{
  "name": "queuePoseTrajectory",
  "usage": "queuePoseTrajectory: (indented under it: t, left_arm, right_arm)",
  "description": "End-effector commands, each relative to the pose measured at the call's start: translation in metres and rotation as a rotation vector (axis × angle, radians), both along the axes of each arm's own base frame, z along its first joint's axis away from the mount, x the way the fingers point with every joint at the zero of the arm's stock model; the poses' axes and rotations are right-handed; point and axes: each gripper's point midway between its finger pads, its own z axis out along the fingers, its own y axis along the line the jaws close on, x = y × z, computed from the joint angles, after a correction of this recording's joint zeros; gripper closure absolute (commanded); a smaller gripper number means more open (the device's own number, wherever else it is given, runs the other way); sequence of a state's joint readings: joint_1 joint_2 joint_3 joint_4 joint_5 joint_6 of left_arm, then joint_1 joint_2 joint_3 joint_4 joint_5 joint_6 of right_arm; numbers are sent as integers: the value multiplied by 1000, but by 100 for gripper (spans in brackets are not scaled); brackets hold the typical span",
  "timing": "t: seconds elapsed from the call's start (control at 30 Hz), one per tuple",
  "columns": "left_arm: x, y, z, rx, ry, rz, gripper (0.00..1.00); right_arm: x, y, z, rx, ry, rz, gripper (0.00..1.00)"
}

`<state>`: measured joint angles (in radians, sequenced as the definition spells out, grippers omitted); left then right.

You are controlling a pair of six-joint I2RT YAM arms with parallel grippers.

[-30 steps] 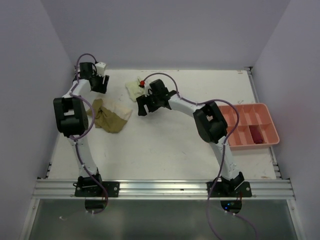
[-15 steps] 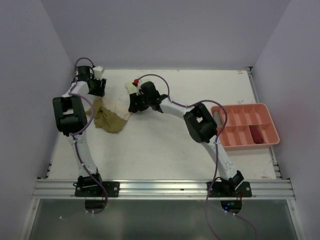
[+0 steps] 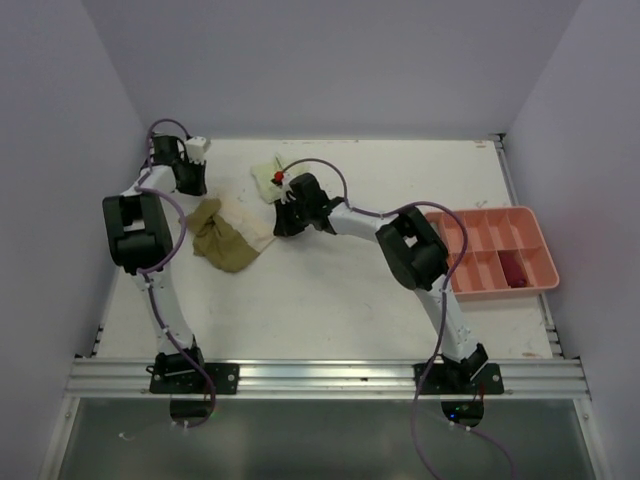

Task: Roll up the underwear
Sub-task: Move the underwear to the center of the board

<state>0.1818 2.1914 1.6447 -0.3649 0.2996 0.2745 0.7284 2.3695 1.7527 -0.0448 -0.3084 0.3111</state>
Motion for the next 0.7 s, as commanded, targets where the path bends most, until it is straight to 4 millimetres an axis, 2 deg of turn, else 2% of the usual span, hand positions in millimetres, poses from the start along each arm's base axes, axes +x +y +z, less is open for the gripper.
queuePoseTrajectory:
  t: [0.0, 0.03, 0.07, 0.1, 0.13, 0.17, 0.2, 0.23, 0.3, 0.33, 0.37, 0.4, 0.47, 0.5, 0.53, 0.6, 0.63, 0.67]
  left_arm:
    - [-15, -22, 42, -101, -50, -102, 100]
    - [-20, -26, 55, -110, -69, -117, 100]
    - [-32, -31, 50, -128, -47, -133, 100]
    - [-41, -40, 53, -161, -40, -164, 100]
    - [-49, -47, 66, -176, -60, -190, 100]
    - [-64, -54, 58, -195, -35, -229, 100]
    - [-77, -65, 70, -231, -44, -273, 100]
    - [-93, -74, 63, -261, -18, -293, 100]
    - [-110, -88, 79, -309, -47, -355, 100]
    - [-121, -93, 76, -323, -34, -368, 91]
    - [-124, -100, 89, -342, -71, -392, 76]
    - [-126, -103, 92, -353, -79, -394, 61]
    - [-132, -117, 91, -353, -72, -406, 43]
    - [-133, -125, 89, -344, -65, -424, 41]
    - [-138, -145, 85, -332, -52, -471, 38]
    - [-133, -155, 77, -277, -56, -467, 36]
    - [-137, -175, 72, -281, -37, -500, 35]
    - [-134, -176, 60, -273, -10, -485, 35]
  right_arm:
    - [7, -37, 62, 0, -102, 7, 100]
    - [4, -50, 56, -23, -92, 1, 100]
    - [8, -65, 59, -34, -90, -16, 100]
    - [7, -74, 63, -41, -93, -18, 100]
    - [2, -88, 66, -62, -91, -18, 100]
    - [5, -101, 70, -64, -92, -31, 100]
    - [0, -112, 65, -84, -87, -20, 100]
    - [-5, -122, 74, -91, -84, -18, 100]
    - [-8, -146, 71, -126, -70, -19, 100]
    - [-10, -159, 78, -130, -60, -27, 100]
    - [-12, -168, 76, -151, -63, -16, 100]
    - [-16, -175, 72, -168, -53, -12, 100]
    - [-22, -184, 68, -197, -51, 7, 100]
    - [-25, -185, 65, -201, -41, 15, 100]
    - [-28, -186, 62, -208, -29, 20, 100]
    - [-31, -188, 57, -217, -18, 22, 100]
    - [-30, -190, 56, -220, -15, 19, 100]
    - [-32, -191, 57, -215, -10, 18, 100]
